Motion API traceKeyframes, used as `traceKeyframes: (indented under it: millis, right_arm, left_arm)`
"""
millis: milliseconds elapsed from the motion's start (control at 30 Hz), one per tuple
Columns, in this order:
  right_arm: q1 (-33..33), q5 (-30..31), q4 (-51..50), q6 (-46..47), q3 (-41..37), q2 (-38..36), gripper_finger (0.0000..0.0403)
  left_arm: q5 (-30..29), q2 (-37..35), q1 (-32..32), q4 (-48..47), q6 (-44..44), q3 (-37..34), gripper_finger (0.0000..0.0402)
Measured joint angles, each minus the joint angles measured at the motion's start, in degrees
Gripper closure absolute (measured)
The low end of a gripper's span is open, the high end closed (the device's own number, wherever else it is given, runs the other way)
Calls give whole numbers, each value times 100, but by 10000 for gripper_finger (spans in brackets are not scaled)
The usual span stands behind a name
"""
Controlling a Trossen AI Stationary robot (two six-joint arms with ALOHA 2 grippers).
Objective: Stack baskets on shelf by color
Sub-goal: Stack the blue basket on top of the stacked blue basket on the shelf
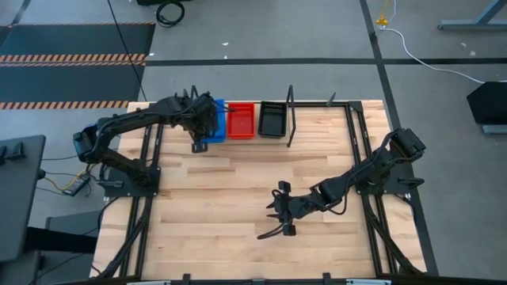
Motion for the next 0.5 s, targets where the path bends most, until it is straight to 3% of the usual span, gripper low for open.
traceKeyframes:
  millis: [500]
  right_arm:
    - [1,-2,-2,-12,0,0,268]
  left_arm:
    - [-66,0,-2,39,-170,-152,388]
